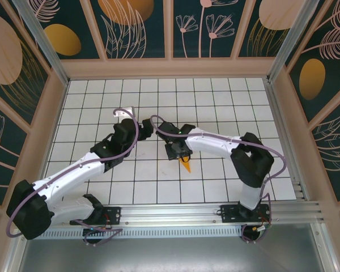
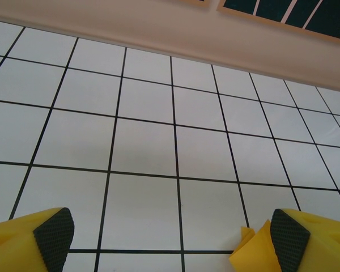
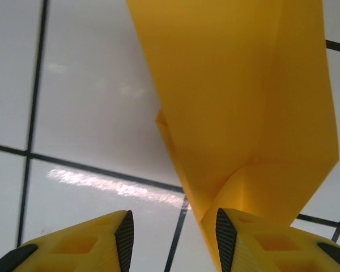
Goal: Fold a paper plane with a square sheet of paper (fold left side to right side)
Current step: Move the paper plane to the center of the table.
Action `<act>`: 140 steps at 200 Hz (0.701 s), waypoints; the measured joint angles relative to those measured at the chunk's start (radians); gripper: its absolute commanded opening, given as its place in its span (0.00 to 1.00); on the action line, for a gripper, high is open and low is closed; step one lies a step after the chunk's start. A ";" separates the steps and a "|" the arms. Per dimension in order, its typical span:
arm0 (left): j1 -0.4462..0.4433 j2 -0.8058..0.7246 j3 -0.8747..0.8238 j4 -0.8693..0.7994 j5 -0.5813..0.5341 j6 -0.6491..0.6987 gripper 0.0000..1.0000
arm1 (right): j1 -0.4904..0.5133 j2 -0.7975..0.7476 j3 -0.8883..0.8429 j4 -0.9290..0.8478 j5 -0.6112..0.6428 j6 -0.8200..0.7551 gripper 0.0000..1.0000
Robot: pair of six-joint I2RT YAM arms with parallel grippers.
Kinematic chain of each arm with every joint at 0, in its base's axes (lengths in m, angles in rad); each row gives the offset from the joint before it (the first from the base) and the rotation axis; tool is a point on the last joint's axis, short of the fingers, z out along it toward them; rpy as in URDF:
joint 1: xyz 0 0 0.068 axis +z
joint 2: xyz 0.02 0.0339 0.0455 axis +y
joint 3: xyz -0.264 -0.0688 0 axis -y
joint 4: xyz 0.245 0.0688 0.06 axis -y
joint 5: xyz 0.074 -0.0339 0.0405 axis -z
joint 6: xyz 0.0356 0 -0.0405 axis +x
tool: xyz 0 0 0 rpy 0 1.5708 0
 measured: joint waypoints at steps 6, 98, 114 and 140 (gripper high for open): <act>0.000 0.000 -0.001 0.001 0.000 0.000 0.93 | 0.000 0.013 0.004 -0.006 0.008 0.001 0.46; 0.010 0.000 -0.012 -0.004 -0.044 0.003 0.95 | 0.043 0.152 0.105 -0.122 0.159 0.000 0.45; 0.010 0.000 -0.014 -0.010 -0.055 0.003 0.95 | 0.044 0.163 0.113 -0.136 0.183 0.000 0.43; 0.010 0.000 -0.014 -0.010 -0.056 0.004 0.96 | 0.045 0.164 0.113 -0.148 0.209 0.001 0.42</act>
